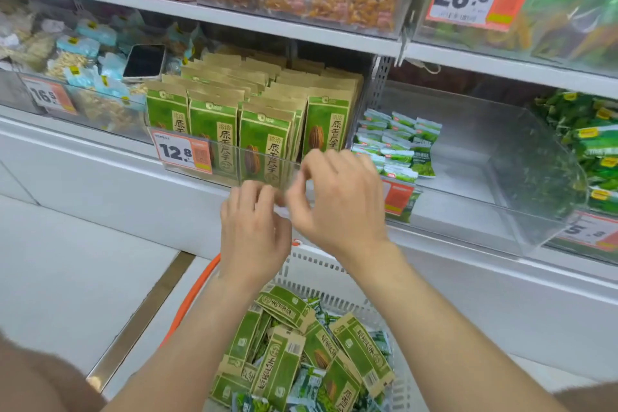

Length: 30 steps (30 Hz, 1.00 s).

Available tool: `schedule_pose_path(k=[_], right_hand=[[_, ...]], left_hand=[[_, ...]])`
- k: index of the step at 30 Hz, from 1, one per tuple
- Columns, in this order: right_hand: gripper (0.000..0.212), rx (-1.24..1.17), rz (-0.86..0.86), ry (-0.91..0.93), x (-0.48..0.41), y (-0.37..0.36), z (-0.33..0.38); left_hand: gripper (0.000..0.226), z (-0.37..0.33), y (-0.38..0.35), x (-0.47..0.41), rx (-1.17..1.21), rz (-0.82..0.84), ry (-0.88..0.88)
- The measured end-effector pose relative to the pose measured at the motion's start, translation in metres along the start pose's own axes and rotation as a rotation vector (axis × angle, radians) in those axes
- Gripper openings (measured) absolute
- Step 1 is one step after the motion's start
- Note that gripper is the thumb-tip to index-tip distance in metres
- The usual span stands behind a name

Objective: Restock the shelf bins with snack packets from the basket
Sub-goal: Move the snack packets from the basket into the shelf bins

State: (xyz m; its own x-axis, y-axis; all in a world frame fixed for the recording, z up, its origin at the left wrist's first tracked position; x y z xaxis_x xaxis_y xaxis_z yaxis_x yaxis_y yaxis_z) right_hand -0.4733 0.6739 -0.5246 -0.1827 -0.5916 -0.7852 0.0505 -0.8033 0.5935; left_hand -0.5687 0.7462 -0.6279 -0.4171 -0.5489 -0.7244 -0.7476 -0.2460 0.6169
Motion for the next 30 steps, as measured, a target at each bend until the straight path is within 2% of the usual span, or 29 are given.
schedule_pose_path(k=[2, 5, 7, 9, 12, 14, 16, 19, 22, 24, 26, 30], right_hand=[[0.025, 0.038, 0.149, -0.050, 0.034, -0.022, -0.006], [0.027, 0.186, 0.633, -0.150, 0.096, -0.074, -0.028], [0.022, 0.219, 0.904, -0.135, 0.140, -0.097, -0.039], [0.016, 0.210, 1.107, -0.114, 0.180, -0.111, -0.046], [0.024, 0.192, 1.407, -0.132, 0.242, -0.127, -0.057], [0.023, 0.177, 1.561, -0.157, 0.272, -0.132, -0.062], [0.022, 0.200, 1.636, -0.125, 0.290, -0.135, -0.062], [0.002, 0.263, 1.674, -0.034, 0.300, -0.135, -0.054], [0.012, 0.249, 1.657, -0.016, 0.301, -0.140, -0.045], [0.007, 0.226, 1.616, -0.018, 0.298, -0.145, -0.042], [0.012, 0.212, 1.600, -0.012, 0.296, -0.148, -0.039], [0.012, 0.185, 1.608, -0.053, 0.293, -0.146, -0.039]], left_hand=[[0.016, 0.013, -0.041, 0.022, 0.045, 0.301, 0.022], [0.005, 0.017, -0.091, 0.070, 0.148, 0.767, 0.109], [0.011, 0.021, -0.111, 0.108, 0.095, 1.010, 0.147], [0.012, 0.024, -0.124, 0.147, 0.004, 1.222, 0.142], [0.018, 0.028, -0.135, 0.208, -0.073, 1.502, 0.173], [0.012, 0.027, -0.135, 0.237, -0.112, 1.654, 0.173], [0.034, 0.027, -0.133, 0.257, -0.110, 1.793, 0.174], [0.053, 0.030, -0.131, 0.272, -0.115, 1.919, 0.122], [0.059, 0.032, -0.130, 0.281, -0.129, 1.926, 0.128], [0.048, 0.034, -0.134, 0.281, -0.145, 1.862, 0.108], [0.033, 0.039, -0.139, 0.280, -0.135, 1.789, 0.104], [0.026, 0.050, -0.139, 0.273, -0.036, 1.721, 0.220]])
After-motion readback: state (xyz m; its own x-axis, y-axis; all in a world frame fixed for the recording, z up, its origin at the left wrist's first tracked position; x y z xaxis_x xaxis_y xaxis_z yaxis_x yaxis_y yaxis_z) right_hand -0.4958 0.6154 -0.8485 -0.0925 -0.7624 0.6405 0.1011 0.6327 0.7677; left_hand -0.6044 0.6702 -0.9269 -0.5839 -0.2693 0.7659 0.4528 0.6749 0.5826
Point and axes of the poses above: each hand's wrist, its own x-axis away from the middle knuckle, its own y-axis out of the back of the hand, z = x × y, the point moved 9 cm from there along -x, towards the middle knuckle, and after that the axes turned 7 degrees about -y, right-handed, at the moved point
